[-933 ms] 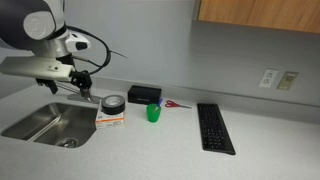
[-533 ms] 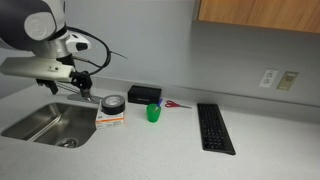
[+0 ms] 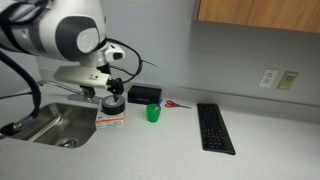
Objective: Pick up the pen from the green cup and place it on the table
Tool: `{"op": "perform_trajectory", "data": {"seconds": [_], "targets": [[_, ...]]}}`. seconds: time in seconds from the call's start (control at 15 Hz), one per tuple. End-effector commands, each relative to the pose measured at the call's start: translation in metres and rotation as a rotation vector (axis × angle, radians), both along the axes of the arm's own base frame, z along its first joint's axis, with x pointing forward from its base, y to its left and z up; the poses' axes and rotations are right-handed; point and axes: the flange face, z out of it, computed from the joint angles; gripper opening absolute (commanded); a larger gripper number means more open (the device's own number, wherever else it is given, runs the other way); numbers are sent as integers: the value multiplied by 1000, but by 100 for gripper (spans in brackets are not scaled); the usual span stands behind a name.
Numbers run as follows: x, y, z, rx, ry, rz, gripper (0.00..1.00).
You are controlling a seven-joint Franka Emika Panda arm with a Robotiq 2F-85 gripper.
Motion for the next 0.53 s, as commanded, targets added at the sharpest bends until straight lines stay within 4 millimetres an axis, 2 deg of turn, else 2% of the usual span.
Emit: {"op": "perform_trajectory", "data": {"seconds": [0.0,0.13,0.27,0.33,0.4,0.47], "targets": [[43,-61,-22,-35,0,-157,100],[58,-89,-30,-35,-2,-233,100],[70,-107,-35,-22,7,-301,100],[72,-110,-34,-16,10,-318,100],[58,-105,-36,-14,18,-267,100],[63,-109,-38,-13,19,-283,100]]}}
